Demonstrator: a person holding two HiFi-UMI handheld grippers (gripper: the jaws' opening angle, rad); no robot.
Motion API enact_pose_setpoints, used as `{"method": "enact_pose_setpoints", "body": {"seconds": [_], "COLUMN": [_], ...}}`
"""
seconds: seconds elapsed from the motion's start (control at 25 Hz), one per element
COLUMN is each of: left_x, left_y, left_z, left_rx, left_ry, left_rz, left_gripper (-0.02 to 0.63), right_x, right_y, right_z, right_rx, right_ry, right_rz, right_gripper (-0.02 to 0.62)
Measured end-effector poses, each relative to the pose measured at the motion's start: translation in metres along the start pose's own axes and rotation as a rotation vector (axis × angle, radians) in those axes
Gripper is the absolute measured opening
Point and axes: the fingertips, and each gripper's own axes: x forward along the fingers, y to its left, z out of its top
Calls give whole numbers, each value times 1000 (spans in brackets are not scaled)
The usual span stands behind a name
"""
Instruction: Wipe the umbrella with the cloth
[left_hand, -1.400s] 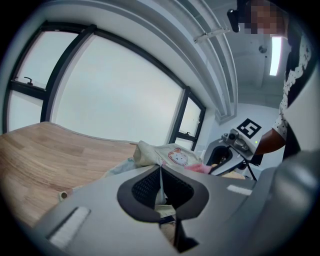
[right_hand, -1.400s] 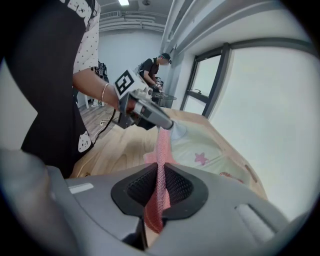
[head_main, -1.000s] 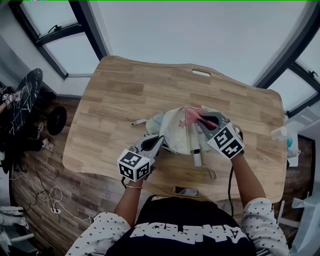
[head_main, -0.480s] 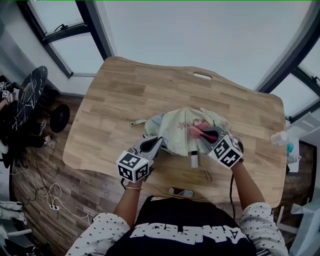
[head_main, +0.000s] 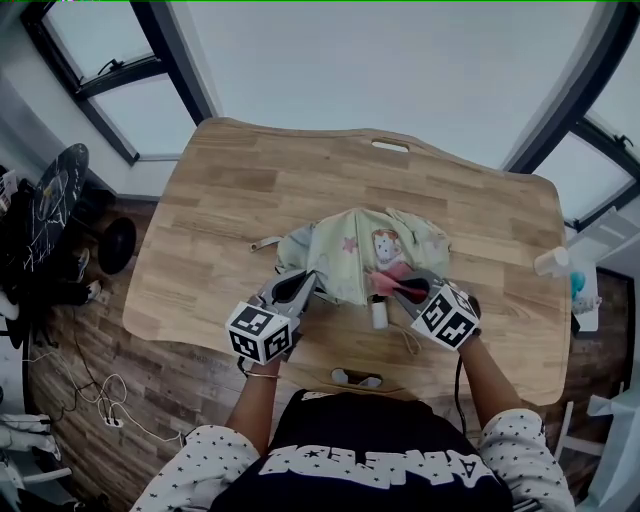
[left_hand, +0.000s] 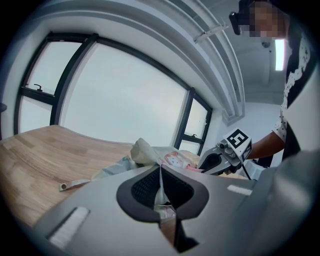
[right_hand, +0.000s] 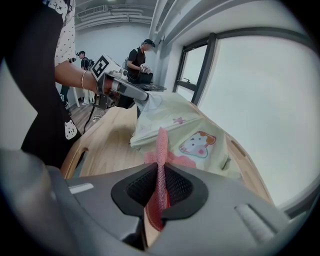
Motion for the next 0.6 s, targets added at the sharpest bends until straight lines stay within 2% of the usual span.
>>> {"method": "enact_pose_setpoints", "body": {"seconds": [0.16, 0.24, 0.44, 0.6], "left_x": [-2, -3, -5, -11], "left_y": [-3, -4, -13, -20], "left_z": [3, 6, 17, 30], "left_rx": [14, 24, 62, 92], "left_ry": [-6, -14, -47, -88], "left_rz": [-2, -1, -11, 6], "left_gripper": [3, 3, 3, 19], "right_x": [-3, -8, -48, -83], "right_y": [9, 8, -16, -36], "right_z": [-4, 1, 23, 32], "right_rx": [12, 41, 260, 345], "right_ry": [-9, -46, -270, -399], "right_rz": [12, 2, -80, -142], "right_gripper": [49, 49, 49, 48]}}
